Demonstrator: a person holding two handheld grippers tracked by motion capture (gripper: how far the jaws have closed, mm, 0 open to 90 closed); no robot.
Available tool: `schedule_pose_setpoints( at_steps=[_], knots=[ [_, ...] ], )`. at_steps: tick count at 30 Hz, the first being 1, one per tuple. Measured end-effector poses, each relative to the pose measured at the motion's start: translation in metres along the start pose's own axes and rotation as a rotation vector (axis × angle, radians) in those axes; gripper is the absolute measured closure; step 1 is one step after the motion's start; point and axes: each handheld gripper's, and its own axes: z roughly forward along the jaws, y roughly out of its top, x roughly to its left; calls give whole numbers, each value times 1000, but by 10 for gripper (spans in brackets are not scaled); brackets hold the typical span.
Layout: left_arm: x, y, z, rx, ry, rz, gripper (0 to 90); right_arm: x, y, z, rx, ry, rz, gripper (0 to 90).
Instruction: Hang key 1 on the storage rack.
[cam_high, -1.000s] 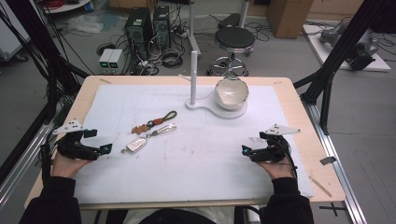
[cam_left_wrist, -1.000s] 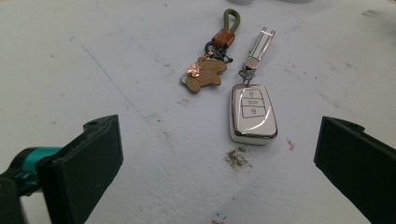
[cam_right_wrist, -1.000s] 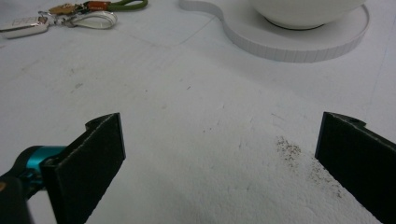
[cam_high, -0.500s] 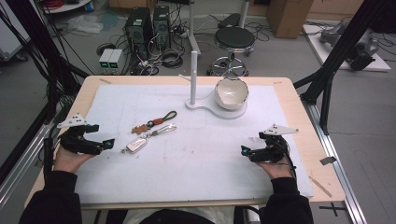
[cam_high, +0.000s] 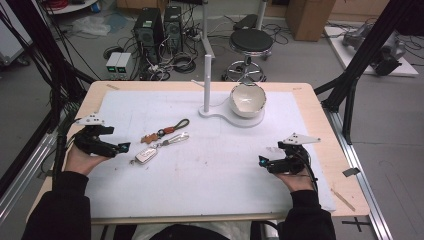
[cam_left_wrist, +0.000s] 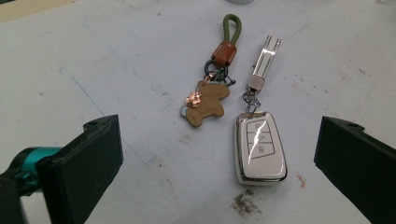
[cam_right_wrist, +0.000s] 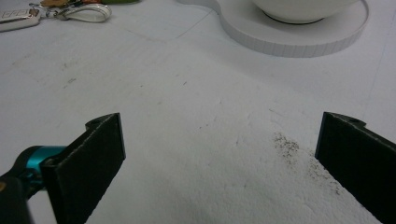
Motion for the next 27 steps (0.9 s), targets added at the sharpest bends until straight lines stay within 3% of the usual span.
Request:
schedule_pose_setpoints(
  at_steps=[13,24,27],
  knots=[
    [-5,24,12,24,-15,46,18,2,1,-1,3,-4,-19,7],
    [-1,44,29,65,-35,64,27,1,1,0,13,-9,-18,7],
    [-3,50,35,94,-38,90,40,1,0,0,11,-10,-17,7]
  ],
)
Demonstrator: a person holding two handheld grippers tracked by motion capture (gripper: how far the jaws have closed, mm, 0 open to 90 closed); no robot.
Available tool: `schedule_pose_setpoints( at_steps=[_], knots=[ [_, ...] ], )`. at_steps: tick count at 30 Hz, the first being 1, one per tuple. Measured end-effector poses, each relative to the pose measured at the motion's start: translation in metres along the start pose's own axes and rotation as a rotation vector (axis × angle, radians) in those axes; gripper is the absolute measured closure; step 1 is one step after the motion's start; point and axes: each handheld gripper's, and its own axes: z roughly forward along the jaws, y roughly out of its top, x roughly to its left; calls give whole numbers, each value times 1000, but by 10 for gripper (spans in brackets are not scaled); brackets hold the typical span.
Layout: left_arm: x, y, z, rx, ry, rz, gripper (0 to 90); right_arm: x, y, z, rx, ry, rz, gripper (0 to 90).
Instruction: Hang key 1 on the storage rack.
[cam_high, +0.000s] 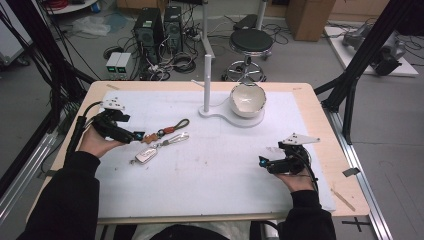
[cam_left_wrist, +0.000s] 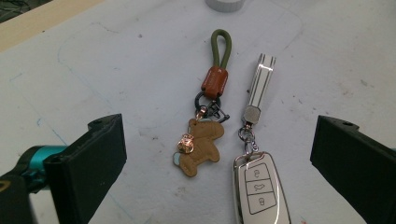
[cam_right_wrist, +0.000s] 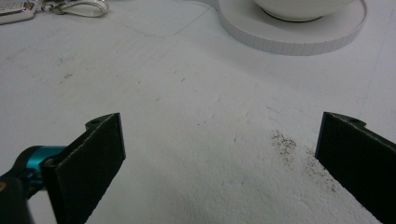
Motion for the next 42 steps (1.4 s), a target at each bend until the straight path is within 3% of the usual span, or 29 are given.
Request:
schedule_pose_setpoints(
  at_steps=[6,12,26,33,42],
  knots=[
    [1,15,12,35,-23,35,59,-1,0,0,2,1,3,7],
    [9,29,25,62,-53,38,129,-1,0,0,1,-1,3,7],
    [8,50,51,69,-98,69,235,-3,-1,-2,4,-8,7,7],
    [12,49,64,93,-105,60,324,-5,-3,-3,1,-16,10,7],
    [17,42,84,134,-111,48,324,-5,-3,-3,2,-14,12,7]
  ],
)
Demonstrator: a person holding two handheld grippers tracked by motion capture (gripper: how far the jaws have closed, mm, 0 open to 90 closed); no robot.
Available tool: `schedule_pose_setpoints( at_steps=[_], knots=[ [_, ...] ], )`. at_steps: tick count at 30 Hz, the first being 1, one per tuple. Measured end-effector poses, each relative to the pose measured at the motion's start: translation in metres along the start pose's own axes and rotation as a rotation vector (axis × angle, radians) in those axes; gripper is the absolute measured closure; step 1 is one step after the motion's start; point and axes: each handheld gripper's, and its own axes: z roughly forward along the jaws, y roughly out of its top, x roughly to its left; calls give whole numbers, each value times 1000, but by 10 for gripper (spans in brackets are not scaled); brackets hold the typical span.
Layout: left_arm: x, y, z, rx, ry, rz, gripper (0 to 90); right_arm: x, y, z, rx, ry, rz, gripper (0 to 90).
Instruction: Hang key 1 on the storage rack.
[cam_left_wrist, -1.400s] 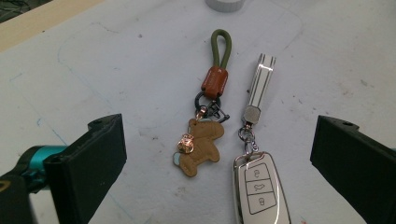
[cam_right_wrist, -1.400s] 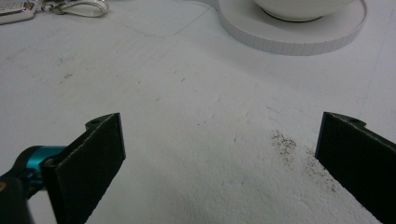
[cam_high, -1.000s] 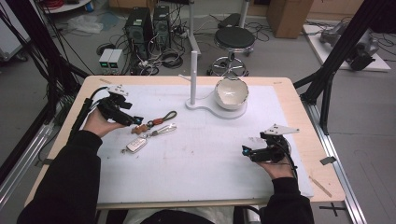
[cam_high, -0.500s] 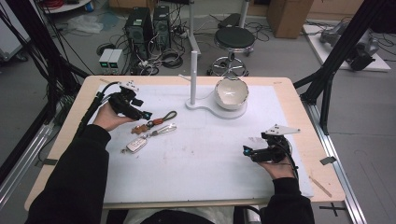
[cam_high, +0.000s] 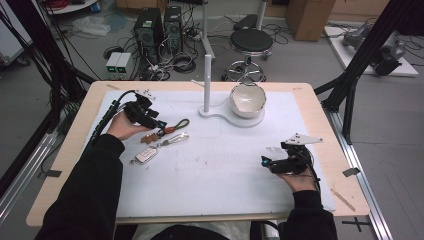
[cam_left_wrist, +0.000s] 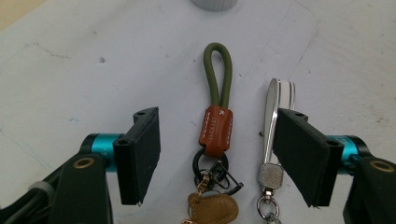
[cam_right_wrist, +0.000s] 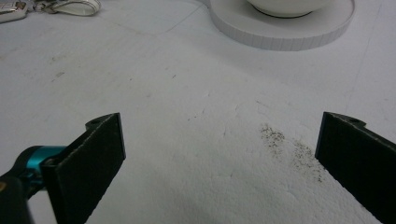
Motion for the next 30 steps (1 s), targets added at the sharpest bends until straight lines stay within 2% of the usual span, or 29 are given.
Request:
schedule_pose_setpoints(
  at_steps=[6,13,21,25,27,28,29,30],
  knots=[
    [5,-3,12,25,4,-11,326,-1,-1,0,3,-3,2,7],
    [6,-6,23,50,-10,-17,341,-1,-1,0,8,-5,5,7],
    [3,-8,36,95,-10,-4,365,-1,-1,0,13,-6,1,7],
    [2,-9,38,110,3,-5,440,-1,-1,0,14,-6,-1,7],
    [1,-9,39,124,21,11,522,-1,-2,0,14,-7,-3,7],
    [1,-9,39,127,9,12,553,-2,-2,0,14,-9,-2,7],
    [0,-9,40,136,12,24,623,-2,-1,0,14,-9,-2,7],
    [-1,-8,40,138,26,33,650,-2,-2,0,15,-9,-2,7]
  ],
)
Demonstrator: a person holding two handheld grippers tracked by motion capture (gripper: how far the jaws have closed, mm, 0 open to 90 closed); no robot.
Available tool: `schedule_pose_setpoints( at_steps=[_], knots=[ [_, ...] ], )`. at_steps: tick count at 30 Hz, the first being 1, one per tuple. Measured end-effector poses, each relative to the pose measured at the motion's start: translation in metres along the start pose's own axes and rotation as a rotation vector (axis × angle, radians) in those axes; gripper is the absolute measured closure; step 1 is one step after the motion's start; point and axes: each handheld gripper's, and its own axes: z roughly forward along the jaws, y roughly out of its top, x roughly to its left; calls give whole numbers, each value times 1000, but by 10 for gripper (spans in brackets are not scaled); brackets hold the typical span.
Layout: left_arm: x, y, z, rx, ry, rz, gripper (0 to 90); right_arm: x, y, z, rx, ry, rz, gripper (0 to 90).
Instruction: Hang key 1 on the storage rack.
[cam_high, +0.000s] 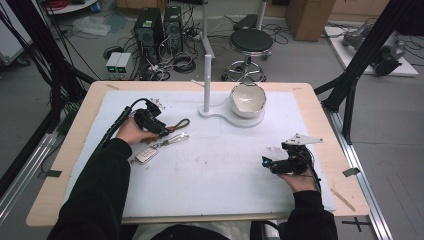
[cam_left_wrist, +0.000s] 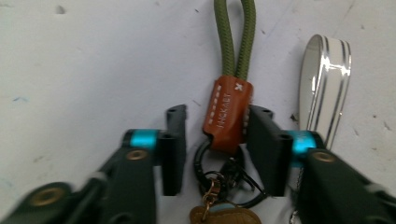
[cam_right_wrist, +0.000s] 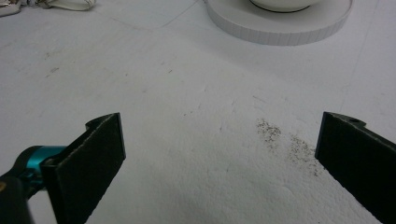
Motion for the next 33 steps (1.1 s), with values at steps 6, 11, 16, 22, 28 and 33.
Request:
schedule_pose_setpoints(
  at_steps=[6,11,16,22,28,33],
  knots=[
    [3,-1,-1,-27,-19,-30,725,0,0,1,5,-1,-1,7],
    [5,-2,-1,-35,-35,-43,737,0,0,0,3,-1,1,7],
    [11,-4,-3,-38,-68,-85,743,0,0,0,3,-2,3,7],
    [12,-3,-12,-50,-58,-85,747,0,0,-1,0,-4,5,7],
    [11,0,-29,-76,-42,-71,748,0,0,-1,-2,-3,4,7],
    [13,1,-48,-108,-34,-81,749,-1,0,-2,-7,-3,4,7]
  ],
)
